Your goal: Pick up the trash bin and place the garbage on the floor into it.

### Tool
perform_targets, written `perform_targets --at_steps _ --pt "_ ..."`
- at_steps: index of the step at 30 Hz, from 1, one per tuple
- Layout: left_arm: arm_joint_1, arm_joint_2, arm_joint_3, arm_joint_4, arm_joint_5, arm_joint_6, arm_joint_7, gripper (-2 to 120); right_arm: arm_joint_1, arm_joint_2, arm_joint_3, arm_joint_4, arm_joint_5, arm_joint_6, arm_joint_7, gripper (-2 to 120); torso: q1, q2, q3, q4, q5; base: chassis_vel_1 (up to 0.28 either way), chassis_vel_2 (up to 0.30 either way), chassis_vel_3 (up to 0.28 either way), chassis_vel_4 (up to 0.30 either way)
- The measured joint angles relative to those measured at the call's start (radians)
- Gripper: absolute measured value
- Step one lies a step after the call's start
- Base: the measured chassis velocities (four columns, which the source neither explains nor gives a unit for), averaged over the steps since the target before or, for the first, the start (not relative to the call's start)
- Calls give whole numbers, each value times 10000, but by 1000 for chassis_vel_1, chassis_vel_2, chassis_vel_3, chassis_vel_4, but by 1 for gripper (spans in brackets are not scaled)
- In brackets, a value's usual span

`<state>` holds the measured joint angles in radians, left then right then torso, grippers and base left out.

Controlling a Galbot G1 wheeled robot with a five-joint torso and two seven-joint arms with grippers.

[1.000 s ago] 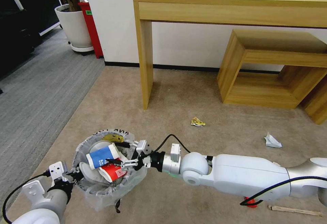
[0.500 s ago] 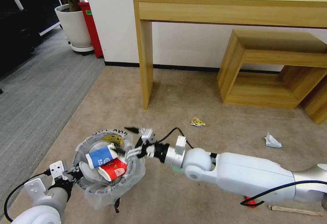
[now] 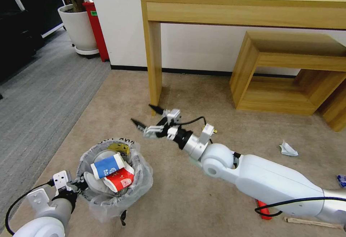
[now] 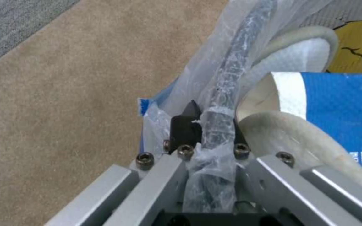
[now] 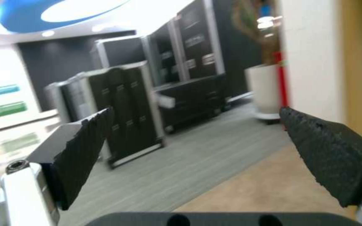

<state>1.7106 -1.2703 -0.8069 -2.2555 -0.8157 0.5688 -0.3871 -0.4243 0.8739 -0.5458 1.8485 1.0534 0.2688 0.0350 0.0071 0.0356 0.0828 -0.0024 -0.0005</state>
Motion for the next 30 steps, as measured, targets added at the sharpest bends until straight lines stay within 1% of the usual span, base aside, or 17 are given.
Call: perform_targets --at_steps 1,2,5,6,9,10,12,13,16,17,18,20,21,23,24,30 --pt "7 -17 0 -12 18 -1 7 1 -166 -44 370 1 2 -74 120 100 0 0 0 0 0 0 0 0 0" --pt "7 -17 0 -12 18 -1 7 1 -166 -44 370 1 2 -74 120 100 0 0 0 0 0 0 0 0 0" --pt "28 -41 11 -26 119 -14 52 1 -690 -219 1569 -67 -126 -306 661 100 0 0 0 -1 1 0 0 0 0" --pt "28 -41 11 -26 119 -14 52 1 -690 -219 1569 -67 -126 -306 661 100 0 0 0 -1 1 0 0 0 0" --pt "40 -49 18 -44 169 -23 75 1 -1184 -397 2598 -198 -326 -553 1120 100 0 0 -1 -1 0 0 0 0 0" --pt "40 -49 18 -44 169 -23 75 1 -1184 -397 2598 -198 -326 -553 1120 100 0 0 -1 -1 0 0 0 0 0" --pt "39 -46 27 -71 179 -24 84 1 -1736 -537 3592 -367 -514 -616 1359 100 0 0 0 -2 1 0 0 0 0" --pt "39 -46 27 -71 179 -24 84 1 -1736 -537 3592 -367 -514 -616 1359 100 0 0 0 -2 1 0 0 0 0" --pt "64 -5 31 -78 191 -25 89 1 -2639 -616 4964 -574 -979 -726 1748 100 0 -1 0 -1 1 0 0 0 0" --pt "65 1 31 -78 193 -25 89 1 -2800 -620 5179 -633 -1105 -737 1809 100 0 0 0 -1 0 0 0 0 0" --pt "65 1 31 -78 193 -25 89 1 -2800 -620 5179 -633 -1105 -737 1809 100 0 0 0 -1 0 0 0 0 0" --pt "70 38 15 -64 203 -37 90 1 -3586 -642 5914 -903 -1675 -718 2338 100 0 0 0 -1 4 0 0 0 0" --pt "70 38 15 -64 203 -37 90 1 -3586 -642 5914 -903 -1675 -718 2338 100 0 0 0 -1 4 0 0 0 0" --pt "88 44 13 -60 224 -37 91 1 -4028 -617 6283 -966 -1933 -706 2561 100 0 0 -1 0 0 0 0 0 0" --pt "91 44 13 -38 266 -40 104 1 -4455 -566 6651 -1004 -2264 -715 2741 100 0 0 0 0 3 0 0 0 0" --pt "115 39 19 -17 339 -59 146 1 -5145 -458 7229 -991 -2804 -783 3114 100 0 0 -1 -1 2 -22 -23 -18 -29"
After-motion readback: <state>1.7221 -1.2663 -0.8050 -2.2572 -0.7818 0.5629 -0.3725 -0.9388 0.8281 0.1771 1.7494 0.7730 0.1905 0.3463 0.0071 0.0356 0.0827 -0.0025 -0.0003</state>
